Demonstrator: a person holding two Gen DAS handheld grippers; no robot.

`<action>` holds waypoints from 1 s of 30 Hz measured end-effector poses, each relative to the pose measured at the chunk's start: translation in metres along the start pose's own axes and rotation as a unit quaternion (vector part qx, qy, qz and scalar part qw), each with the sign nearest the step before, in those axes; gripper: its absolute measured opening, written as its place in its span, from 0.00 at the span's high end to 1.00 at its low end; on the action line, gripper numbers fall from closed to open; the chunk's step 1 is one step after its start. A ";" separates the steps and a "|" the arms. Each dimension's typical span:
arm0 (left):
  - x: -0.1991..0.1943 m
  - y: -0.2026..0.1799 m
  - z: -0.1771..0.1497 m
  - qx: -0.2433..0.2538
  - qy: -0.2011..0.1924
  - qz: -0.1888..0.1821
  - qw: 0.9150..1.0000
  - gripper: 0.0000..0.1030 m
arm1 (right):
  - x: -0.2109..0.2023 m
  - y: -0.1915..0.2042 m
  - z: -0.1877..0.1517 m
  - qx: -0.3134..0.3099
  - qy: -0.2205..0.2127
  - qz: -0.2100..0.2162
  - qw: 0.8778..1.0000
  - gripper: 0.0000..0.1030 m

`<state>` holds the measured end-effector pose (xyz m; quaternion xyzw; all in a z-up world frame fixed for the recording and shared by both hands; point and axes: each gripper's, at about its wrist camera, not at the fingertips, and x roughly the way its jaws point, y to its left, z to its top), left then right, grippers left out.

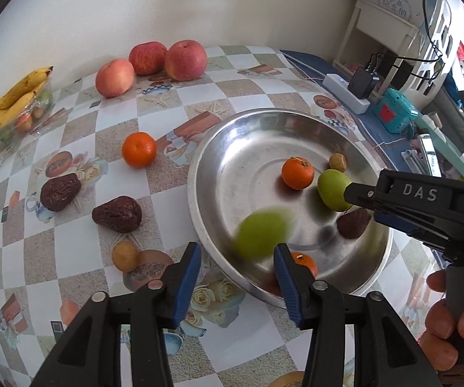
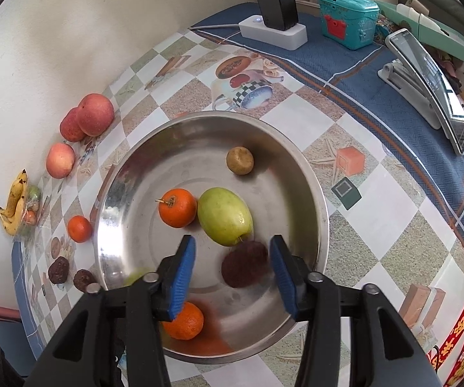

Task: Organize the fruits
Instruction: 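Carry the pear over the basin and open the left tool while the right tool releases the date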

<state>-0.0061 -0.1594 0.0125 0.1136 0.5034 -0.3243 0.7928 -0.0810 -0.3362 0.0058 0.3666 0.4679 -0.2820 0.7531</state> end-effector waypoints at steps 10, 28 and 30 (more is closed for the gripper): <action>0.000 0.020 0.002 -0.044 -0.002 0.005 0.999 0.27 | -0.002 0.006 -0.001 -0.023 -0.022 -0.004 0.999 0.16; 0.005 0.097 -0.012 -0.179 0.051 0.129 0.974 0.00 | -0.009 0.018 -0.001 -0.055 -0.055 -0.026 0.997 0.04; 0.004 0.108 -0.016 -0.193 0.057 0.142 0.969 0.00 | -0.009 0.021 -0.002 -0.063 -0.057 -0.029 0.996 0.04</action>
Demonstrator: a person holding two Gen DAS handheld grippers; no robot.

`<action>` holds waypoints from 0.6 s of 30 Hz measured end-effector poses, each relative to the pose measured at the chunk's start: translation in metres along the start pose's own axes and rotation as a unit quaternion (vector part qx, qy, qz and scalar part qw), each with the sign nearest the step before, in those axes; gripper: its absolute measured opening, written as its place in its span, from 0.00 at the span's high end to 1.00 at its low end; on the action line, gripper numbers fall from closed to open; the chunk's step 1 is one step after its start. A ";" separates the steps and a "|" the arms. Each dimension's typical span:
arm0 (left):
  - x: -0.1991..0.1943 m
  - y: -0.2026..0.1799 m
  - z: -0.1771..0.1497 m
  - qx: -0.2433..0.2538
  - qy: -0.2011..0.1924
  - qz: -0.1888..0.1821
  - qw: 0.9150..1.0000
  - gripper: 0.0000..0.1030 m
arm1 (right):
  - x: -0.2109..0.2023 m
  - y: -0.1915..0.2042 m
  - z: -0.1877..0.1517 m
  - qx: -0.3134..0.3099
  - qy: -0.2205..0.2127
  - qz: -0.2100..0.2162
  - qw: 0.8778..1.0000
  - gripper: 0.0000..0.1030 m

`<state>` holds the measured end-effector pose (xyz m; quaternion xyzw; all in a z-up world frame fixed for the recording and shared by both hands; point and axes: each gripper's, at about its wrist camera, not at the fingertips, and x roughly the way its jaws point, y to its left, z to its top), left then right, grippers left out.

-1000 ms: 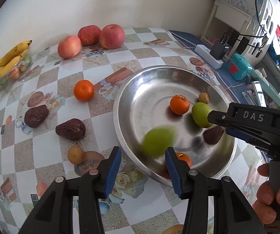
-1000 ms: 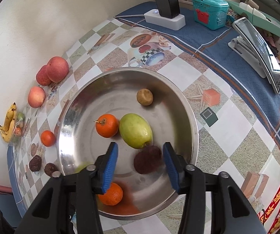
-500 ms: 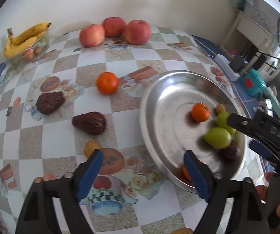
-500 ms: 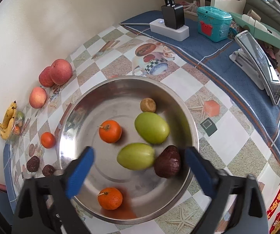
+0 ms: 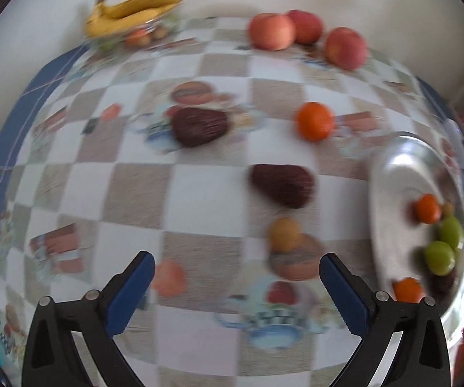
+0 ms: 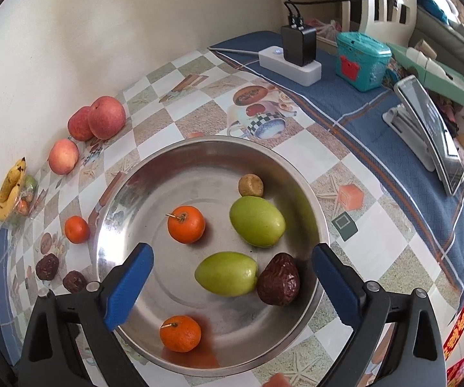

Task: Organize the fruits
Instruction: 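Move both tools back over the remaining fruit on the table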

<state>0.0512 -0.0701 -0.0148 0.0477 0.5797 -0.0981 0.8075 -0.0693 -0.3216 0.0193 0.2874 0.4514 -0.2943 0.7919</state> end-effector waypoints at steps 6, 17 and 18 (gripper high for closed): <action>0.000 0.036 0.002 -0.057 0.013 0.009 0.998 0.00 | 0.002 0.016 -0.003 -0.042 0.000 0.002 0.999 0.04; 0.008 0.064 -0.001 -0.082 0.043 0.012 0.996 0.00 | 0.005 0.049 -0.014 -0.098 0.008 0.017 0.995 0.04; 0.008 0.066 -0.002 -0.085 0.042 0.011 0.995 0.00 | 0.005 0.052 -0.015 -0.103 0.008 0.019 0.995 0.04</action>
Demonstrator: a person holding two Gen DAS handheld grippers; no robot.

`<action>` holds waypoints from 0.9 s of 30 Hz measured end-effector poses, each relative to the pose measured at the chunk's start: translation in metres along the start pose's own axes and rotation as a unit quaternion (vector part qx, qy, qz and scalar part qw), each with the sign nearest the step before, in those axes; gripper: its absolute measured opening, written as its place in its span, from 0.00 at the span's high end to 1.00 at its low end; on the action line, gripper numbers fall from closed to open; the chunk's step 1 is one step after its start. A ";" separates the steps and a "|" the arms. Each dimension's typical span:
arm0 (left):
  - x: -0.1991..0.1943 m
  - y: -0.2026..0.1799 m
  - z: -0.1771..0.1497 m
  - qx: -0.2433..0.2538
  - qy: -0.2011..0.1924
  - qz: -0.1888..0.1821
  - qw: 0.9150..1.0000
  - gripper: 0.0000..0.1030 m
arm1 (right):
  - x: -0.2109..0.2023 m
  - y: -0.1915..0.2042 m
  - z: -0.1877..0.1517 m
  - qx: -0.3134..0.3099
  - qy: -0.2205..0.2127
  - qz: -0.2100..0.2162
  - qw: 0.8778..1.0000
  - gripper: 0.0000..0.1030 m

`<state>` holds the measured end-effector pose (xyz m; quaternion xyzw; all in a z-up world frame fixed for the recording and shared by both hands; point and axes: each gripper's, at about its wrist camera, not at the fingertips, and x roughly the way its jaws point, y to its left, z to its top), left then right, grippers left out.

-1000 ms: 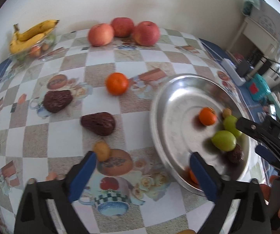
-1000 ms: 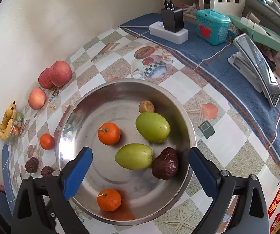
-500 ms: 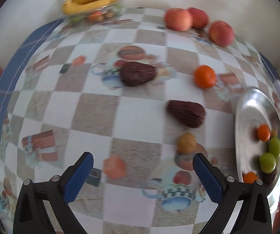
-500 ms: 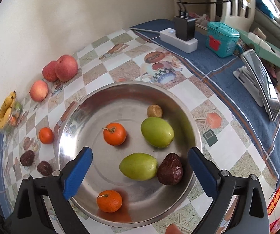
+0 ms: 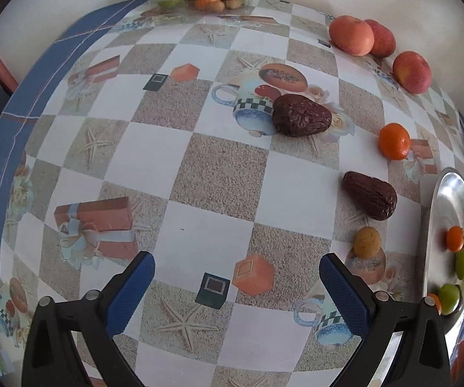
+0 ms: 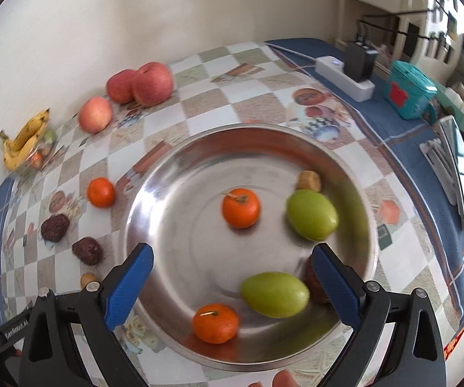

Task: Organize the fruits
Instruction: 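Move both tools back over the remaining fruit on the table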

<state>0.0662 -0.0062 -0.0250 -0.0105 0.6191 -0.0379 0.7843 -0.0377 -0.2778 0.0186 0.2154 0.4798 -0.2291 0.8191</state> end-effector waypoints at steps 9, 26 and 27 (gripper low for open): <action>0.003 0.013 0.004 -0.012 0.004 0.008 1.000 0.00 | 0.006 0.029 -0.005 -0.032 0.009 0.007 0.999 0.04; 0.011 0.063 0.020 -0.045 0.011 0.014 0.999 0.00 | 0.015 0.078 -0.021 -0.101 0.026 0.012 0.995 0.04; 0.013 0.065 0.021 -0.046 0.013 0.013 0.999 0.00 | 0.015 0.081 -0.022 -0.104 0.026 0.013 0.994 0.04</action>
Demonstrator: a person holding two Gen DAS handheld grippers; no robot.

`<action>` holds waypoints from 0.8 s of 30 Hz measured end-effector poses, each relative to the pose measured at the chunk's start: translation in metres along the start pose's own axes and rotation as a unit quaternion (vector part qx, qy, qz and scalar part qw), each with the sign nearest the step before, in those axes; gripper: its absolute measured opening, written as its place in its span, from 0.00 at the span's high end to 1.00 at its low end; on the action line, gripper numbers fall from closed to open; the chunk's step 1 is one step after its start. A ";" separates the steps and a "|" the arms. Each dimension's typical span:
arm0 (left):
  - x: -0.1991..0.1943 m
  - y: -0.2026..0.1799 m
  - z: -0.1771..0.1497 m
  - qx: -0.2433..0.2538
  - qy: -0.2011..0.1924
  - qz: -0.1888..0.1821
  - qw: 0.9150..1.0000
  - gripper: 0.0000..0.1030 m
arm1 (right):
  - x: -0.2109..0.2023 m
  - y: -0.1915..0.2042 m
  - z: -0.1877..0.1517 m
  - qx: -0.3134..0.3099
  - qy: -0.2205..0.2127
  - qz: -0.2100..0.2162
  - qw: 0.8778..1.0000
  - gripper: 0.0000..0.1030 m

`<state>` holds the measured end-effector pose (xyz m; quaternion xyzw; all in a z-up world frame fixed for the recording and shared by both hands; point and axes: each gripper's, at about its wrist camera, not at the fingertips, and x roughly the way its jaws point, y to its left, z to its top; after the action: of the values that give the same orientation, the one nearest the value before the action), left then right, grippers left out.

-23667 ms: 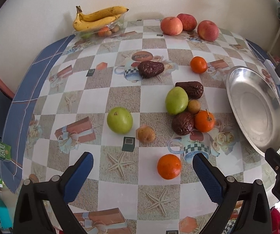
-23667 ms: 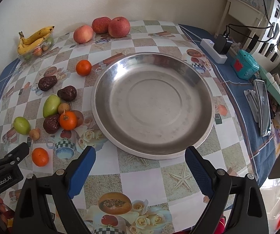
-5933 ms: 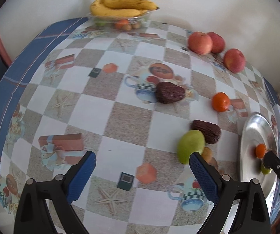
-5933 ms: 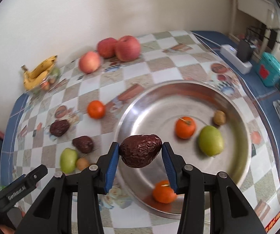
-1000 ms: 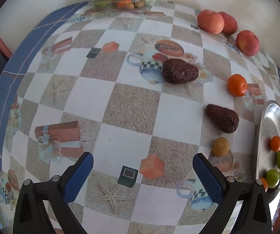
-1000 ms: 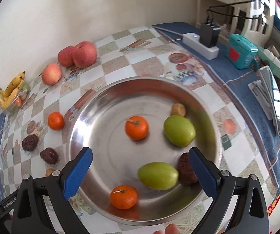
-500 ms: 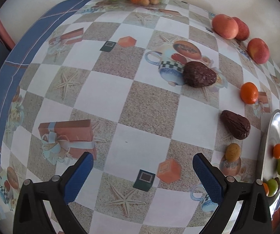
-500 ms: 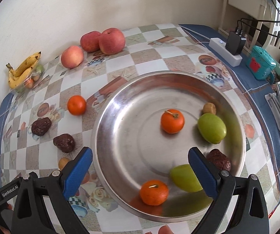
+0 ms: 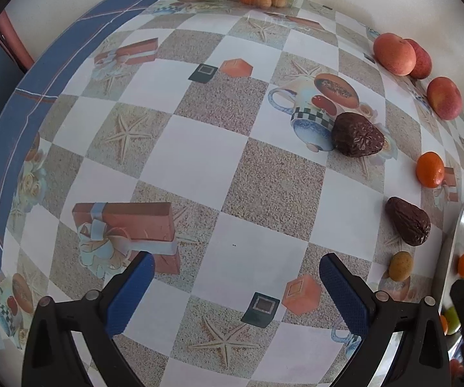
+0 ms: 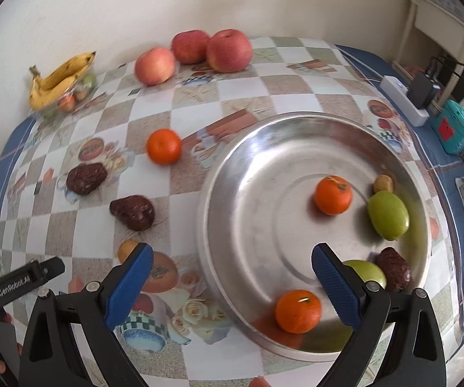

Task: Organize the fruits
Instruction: 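Move both tools back over the remaining fruit on the table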

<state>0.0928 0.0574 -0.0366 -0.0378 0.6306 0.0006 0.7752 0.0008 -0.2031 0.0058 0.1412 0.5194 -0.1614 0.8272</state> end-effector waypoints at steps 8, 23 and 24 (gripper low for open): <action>0.005 0.023 0.008 -0.031 -0.008 0.011 0.999 0.00 | 0.013 0.030 -0.008 -0.039 0.018 0.022 0.999 0.04; 0.006 0.066 0.019 -0.074 -0.017 0.028 0.997 0.00 | 0.021 0.061 -0.013 -0.090 0.013 0.025 0.996 0.04; 0.006 0.065 0.019 -0.075 -0.017 0.029 0.997 0.00 | 0.018 0.061 -0.012 -0.088 0.007 0.029 0.996 0.04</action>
<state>0.1097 0.1236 -0.0426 -0.0778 0.6166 0.0709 0.7802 0.0239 -0.1453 -0.0112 0.0838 0.5330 -0.0900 0.8371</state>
